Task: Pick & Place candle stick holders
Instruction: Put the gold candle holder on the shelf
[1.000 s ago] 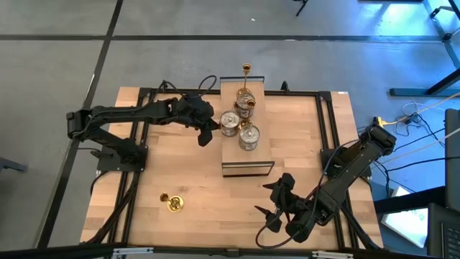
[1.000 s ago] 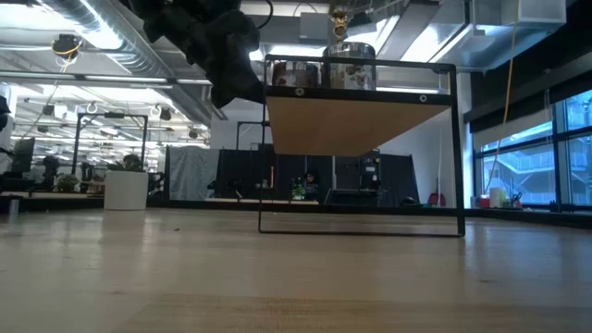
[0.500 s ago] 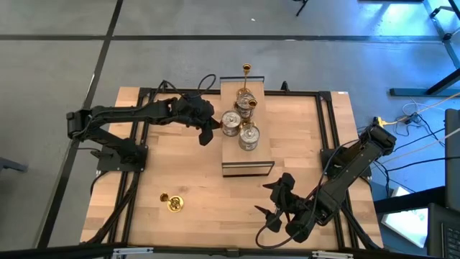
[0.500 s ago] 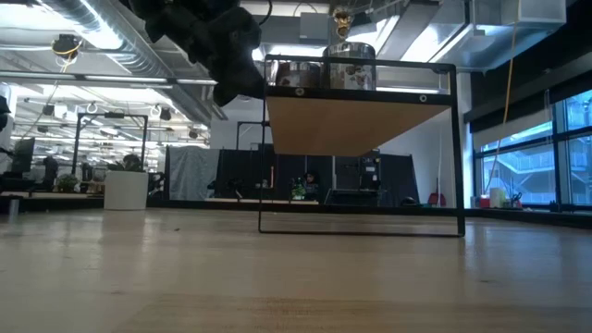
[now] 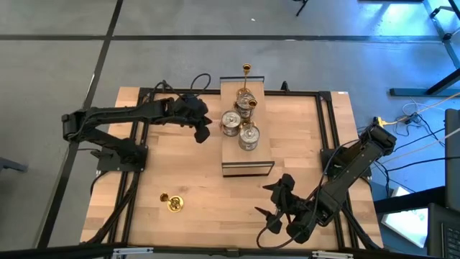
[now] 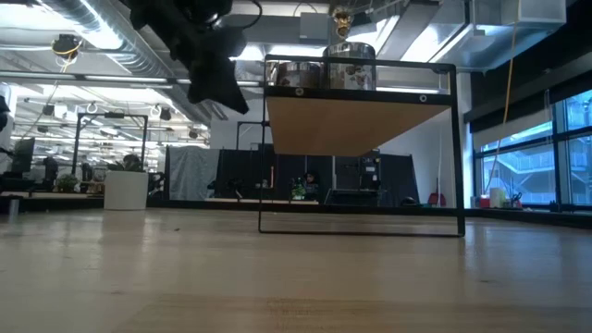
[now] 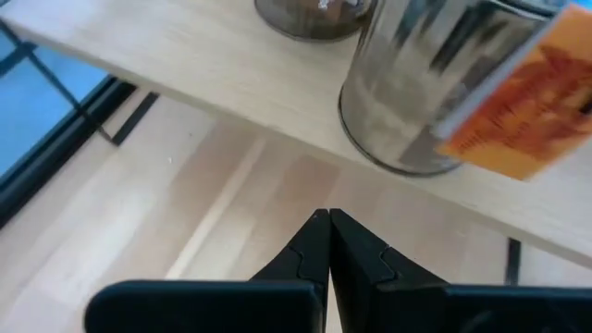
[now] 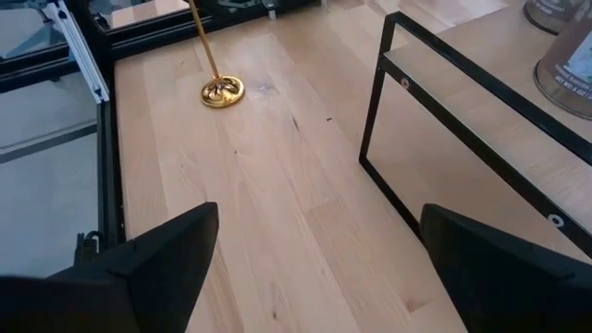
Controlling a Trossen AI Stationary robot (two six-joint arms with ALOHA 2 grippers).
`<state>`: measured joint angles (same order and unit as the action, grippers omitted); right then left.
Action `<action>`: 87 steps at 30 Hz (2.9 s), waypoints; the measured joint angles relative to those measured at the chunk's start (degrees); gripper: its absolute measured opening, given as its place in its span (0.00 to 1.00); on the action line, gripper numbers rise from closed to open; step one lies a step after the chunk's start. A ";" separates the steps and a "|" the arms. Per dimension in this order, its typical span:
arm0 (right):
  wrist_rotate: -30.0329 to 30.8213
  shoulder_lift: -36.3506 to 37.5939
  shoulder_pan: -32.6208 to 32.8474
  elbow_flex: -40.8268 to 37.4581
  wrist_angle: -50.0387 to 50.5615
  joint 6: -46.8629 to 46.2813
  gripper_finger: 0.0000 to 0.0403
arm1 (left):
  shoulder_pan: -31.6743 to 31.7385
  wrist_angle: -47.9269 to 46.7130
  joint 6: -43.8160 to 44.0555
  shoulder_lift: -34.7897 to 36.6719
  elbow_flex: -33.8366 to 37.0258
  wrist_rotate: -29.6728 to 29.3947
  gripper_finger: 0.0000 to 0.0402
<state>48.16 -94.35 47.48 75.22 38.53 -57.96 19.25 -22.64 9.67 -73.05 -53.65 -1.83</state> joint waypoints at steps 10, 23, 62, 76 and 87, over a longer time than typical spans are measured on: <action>-0.38 0.00 -0.70 0.00 -3.31 0.56 0.94 | 0.00 -10.73 1.13 7.41 0.00 2.67 0.00; -1.70 0.00 -4.44 0.44 -18.01 5.07 0.94 | -0.02 -30.23 -6.72 9.50 0.00 20.06 0.00; 4.29 -11.85 -1.27 0.46 -62.83 10.88 0.94 | -30.39 -28.80 -3.61 -0.28 -13.10 28.56 0.00; 3.72 -11.67 4.35 0.44 -60.73 14.55 0.94 | -38.07 -62.81 -15.68 -27.03 -41.88 20.12 0.01; 3.74 -11.63 5.77 0.44 -58.28 14.54 0.94 | -40.67 -65.22 -13.39 -36.86 -41.88 27.53 0.34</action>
<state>51.90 -105.97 53.25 75.66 -19.75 -43.42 -21.43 -87.86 -3.72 -109.90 -95.53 25.70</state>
